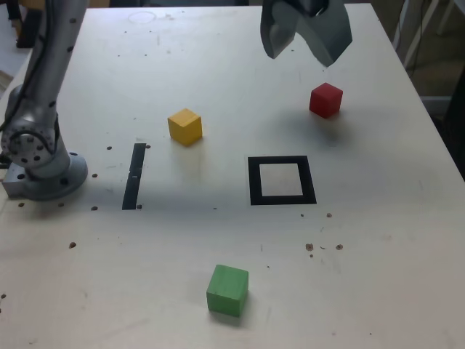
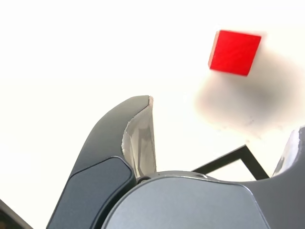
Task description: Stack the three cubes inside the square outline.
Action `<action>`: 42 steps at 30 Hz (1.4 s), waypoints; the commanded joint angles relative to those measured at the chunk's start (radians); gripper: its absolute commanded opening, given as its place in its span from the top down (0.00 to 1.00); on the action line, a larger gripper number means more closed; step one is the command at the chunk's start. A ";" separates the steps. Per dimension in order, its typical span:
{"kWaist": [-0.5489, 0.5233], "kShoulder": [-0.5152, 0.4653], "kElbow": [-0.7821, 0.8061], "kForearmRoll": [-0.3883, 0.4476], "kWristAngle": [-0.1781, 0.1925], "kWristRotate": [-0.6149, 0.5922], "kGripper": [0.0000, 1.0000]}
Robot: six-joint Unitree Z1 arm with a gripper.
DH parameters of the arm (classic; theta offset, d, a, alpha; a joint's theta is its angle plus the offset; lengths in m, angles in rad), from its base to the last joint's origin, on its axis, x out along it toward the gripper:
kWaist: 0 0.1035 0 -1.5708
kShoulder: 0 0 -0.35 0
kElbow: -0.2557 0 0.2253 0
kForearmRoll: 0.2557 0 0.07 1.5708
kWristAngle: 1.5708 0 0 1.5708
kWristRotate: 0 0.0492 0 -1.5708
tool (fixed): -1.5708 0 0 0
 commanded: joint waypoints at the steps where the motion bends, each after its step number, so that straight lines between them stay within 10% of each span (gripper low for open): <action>1: 0.002 0.053 -0.047 0.014 0.001 0.016 0.03; 22: 0.002 0.209 -0.101 -0.040 -0.005 0.072 0.02; 42: 0.002 0.251 -0.110 -0.085 -0.019 0.074 0.48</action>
